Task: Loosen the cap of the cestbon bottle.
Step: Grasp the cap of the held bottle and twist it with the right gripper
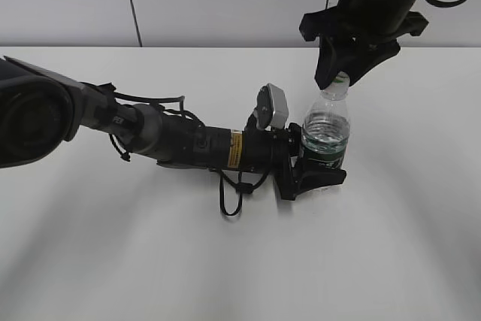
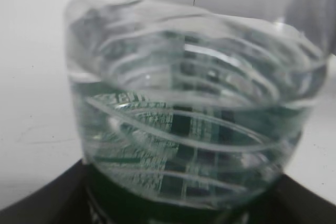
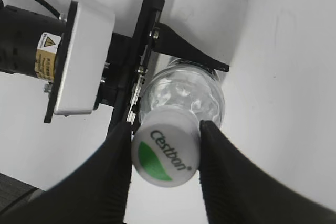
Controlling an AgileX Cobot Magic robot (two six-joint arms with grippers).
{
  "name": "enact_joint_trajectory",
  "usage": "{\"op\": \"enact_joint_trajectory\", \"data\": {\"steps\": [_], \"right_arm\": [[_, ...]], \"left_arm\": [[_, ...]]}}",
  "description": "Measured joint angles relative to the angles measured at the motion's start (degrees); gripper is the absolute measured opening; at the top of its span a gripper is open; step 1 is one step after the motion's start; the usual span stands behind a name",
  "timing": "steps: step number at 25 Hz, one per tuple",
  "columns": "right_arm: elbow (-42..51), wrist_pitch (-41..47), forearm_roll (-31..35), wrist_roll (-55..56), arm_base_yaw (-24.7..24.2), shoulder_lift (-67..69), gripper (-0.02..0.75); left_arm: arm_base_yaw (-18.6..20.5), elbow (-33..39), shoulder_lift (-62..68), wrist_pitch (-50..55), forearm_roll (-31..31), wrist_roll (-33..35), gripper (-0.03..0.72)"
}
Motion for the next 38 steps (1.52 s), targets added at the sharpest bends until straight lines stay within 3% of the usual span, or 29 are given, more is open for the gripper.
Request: {"op": "enact_joint_trajectory", "data": {"steps": [4,11,18,26,31,38], "right_arm": [[0.0,0.0,-0.1,-9.2,0.0,0.0,0.302],[-0.1,0.1,0.1,-34.7,0.0,0.0,0.302],[-0.1,0.2,0.4,-38.6,0.0,0.0,0.308],[-0.1,0.4,0.3,-34.5,0.0,0.0,0.512],[-0.1,0.4,1.2,-26.9,0.0,-0.1,0.533],[0.0,-0.2,1.9,1.5,0.0,-1.8,0.536]], "left_arm": [[0.0,0.0,0.0,0.0,0.0,0.1,0.502],[0.0,0.0,0.0,0.1,0.0,0.2,0.502],[0.0,0.0,0.0,0.1,0.1,0.3,0.502],[0.0,0.0,0.0,0.1,0.0,0.0,0.502],[0.0,0.0,0.0,0.1,0.0,0.0,0.502],[0.0,0.0,0.0,0.1,0.0,0.0,0.502]]}}
